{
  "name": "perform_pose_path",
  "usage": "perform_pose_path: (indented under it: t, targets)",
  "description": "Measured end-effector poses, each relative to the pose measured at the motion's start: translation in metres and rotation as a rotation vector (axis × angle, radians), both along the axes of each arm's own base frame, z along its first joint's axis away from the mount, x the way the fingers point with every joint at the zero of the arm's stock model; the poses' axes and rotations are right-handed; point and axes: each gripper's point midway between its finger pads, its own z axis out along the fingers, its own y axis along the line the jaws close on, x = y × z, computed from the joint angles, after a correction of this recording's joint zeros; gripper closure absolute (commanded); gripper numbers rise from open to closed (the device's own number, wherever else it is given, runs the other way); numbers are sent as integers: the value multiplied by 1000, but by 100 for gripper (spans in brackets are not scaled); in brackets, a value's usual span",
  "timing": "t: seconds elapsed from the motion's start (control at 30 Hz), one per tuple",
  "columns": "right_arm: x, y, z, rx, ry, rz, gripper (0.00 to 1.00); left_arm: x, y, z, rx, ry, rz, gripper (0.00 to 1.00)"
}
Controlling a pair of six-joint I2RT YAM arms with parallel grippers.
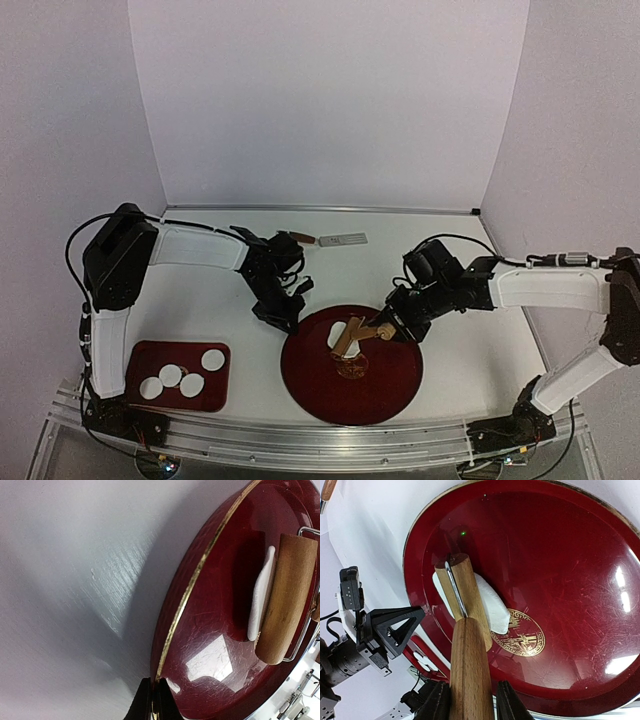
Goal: Roll out the dumpling wrappers from the dough
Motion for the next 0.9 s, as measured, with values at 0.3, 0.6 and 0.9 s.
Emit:
perform_pose_path:
  t: [0.3,0.6,0.9]
  targets:
    - [-5,-5,-1,-2,2,-1,100,0,0,0,-9,-4,14,100]
    - [-12,-15,-2,-17,15,-10,100,0,1,0,-12,-8,16,100]
    - [11,16,-3,-15,9,59,100,0,1,0,-11,-7,16,100]
